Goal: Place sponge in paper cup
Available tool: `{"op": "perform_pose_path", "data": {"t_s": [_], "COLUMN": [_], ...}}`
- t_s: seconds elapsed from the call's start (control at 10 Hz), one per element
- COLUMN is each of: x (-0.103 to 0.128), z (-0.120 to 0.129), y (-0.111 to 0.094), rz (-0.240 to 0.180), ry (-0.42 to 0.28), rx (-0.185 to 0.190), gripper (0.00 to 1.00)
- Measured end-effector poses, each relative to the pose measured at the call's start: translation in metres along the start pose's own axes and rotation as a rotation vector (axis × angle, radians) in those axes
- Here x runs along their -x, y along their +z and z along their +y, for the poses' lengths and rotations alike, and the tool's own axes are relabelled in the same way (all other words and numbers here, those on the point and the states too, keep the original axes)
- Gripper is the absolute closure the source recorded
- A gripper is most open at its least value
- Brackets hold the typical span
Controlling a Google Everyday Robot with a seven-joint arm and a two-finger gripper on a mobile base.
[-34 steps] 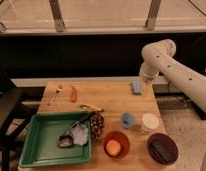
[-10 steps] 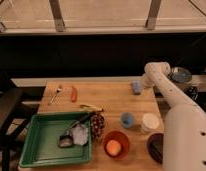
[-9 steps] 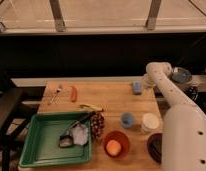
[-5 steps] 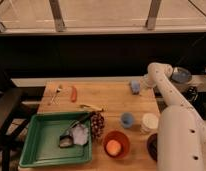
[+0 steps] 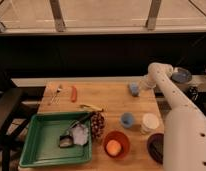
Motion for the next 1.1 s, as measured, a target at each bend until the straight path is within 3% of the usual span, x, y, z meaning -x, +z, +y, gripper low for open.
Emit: {"op": "perform_pose_path", "data": {"t_s": [0.5, 0.6, 0.7, 1.0, 1.1], "x": [0.003, 0.0, -0.001, -0.008, -0.005], "z": [0.013, 0.02, 0.025, 0.076, 0.093], "y": [-0.107, -0.138, -0.155, -0.229, -0.246], "rz": [0.059, 0.07, 0.08, 0.154, 0.173], "ry": [0.01, 0.018, 0.021, 0.034, 0.033], "rx": [-0.022, -0.01, 0.0, 0.067, 0.086], "gripper": [1.0, 1.0, 1.0, 1.0, 1.0]}}
